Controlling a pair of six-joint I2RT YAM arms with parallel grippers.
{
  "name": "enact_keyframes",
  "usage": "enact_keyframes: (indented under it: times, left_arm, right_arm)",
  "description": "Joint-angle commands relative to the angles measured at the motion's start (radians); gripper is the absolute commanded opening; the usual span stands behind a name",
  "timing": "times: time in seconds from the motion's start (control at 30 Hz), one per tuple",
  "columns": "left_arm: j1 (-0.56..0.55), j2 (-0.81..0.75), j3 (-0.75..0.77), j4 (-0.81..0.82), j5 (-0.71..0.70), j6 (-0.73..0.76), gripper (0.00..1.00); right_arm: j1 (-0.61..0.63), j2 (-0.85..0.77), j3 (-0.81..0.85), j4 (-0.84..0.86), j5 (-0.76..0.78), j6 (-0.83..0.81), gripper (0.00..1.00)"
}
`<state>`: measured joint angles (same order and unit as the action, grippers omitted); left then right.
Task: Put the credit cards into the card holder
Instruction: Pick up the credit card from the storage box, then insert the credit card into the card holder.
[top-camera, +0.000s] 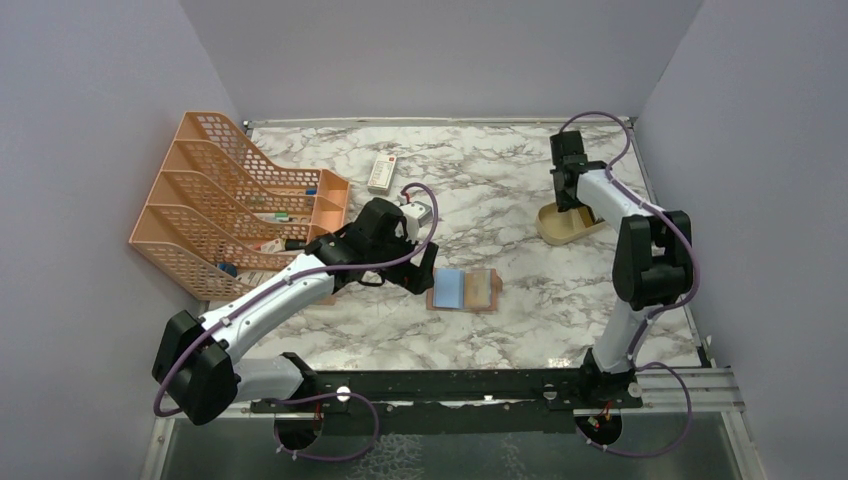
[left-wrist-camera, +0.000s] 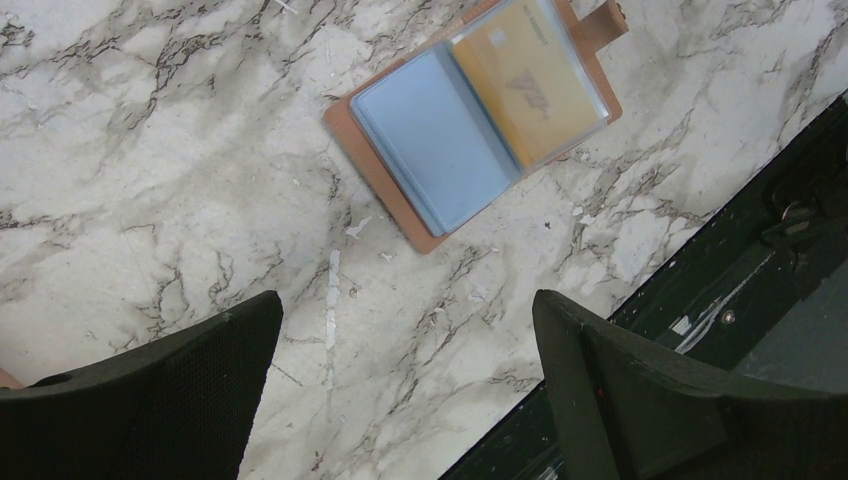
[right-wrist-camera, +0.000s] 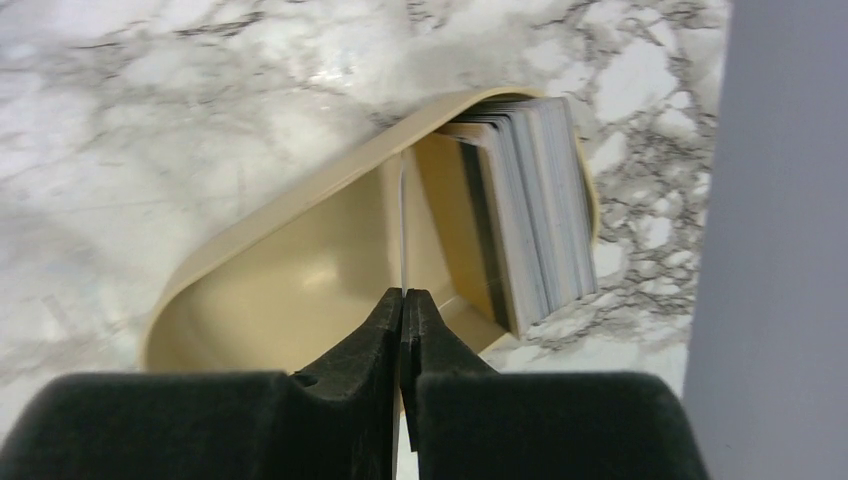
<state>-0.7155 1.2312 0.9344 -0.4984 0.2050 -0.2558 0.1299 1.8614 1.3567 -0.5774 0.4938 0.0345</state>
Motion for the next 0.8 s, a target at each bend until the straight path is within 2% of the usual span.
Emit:
enact_keyframes:
  times: [0.0, 0.1, 0.23, 0.3, 0.37, 0.53, 0.67, 0.73, 0.77]
  left_arm:
    - [0.004, 0.012, -0.018, 0.01, 0.006, -0.012, 0.97]
    - [0.004, 0.018, -0.021, 0.016, 0.005, -0.038, 0.94]
    - [0.003, 0.043, -0.018, 0.032, 0.04, -0.093, 0.88]
    - [0.004, 0.047, -0.027, 0.055, 0.075, -0.117, 0.81]
    - [0.004, 0.043, -0.051, 0.092, 0.093, -0.157, 0.71]
    - [0.003, 0.052, -0.078, 0.15, 0.088, -0.227, 0.29]
    - [0.004, 0.052, -0.114, 0.193, 0.065, -0.277, 0.12]
    - [0.004, 0.05, -0.137, 0.225, 0.058, -0.3, 0.0]
    - [0.004, 0.051, -0.145, 0.236, 0.053, -0.31, 0.0]
  right_arm:
    - [0.004, -0.095, -0.011, -0.045, -0.232, 0.042, 0.01]
    - [0.016, -0.153, -0.047, -0.05, -0.338, 0.084, 0.01]
    - [0.029, -0.237, -0.07, -0.065, -0.384, 0.172, 0.01]
    - [0.033, -0.287, -0.088, -0.048, -0.459, 0.214, 0.01]
    - [0.045, -0.346, -0.113, -0.017, -0.519, 0.244, 0.01]
    - [0.084, -0.448, -0.179, 0.038, -0.657, 0.298, 0.01]
    - [0.211, -0.502, -0.249, 0.115, -0.73, 0.374, 0.01]
    - [0.254, -0.529, -0.303, 0.18, -0.792, 0.423, 0.01]
    - [0.267, -0.541, -0.33, 0.211, -0.815, 0.45, 0.01]
